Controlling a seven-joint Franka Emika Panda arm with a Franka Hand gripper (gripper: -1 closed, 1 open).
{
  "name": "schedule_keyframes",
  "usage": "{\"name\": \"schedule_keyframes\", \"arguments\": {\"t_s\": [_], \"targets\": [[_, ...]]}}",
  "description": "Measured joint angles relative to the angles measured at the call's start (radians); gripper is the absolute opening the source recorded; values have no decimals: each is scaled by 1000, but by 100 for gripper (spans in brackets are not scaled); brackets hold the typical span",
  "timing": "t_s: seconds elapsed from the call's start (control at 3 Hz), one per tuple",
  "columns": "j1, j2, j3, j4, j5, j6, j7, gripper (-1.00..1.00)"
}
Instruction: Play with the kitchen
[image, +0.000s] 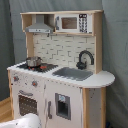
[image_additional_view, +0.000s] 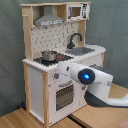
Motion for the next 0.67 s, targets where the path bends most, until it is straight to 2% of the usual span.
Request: {"name": "schedule_keyframes", "arguments": {"t_s": [0.67], "targets": [[95, 2, 60, -135, -59, 113, 2, 100]]}}
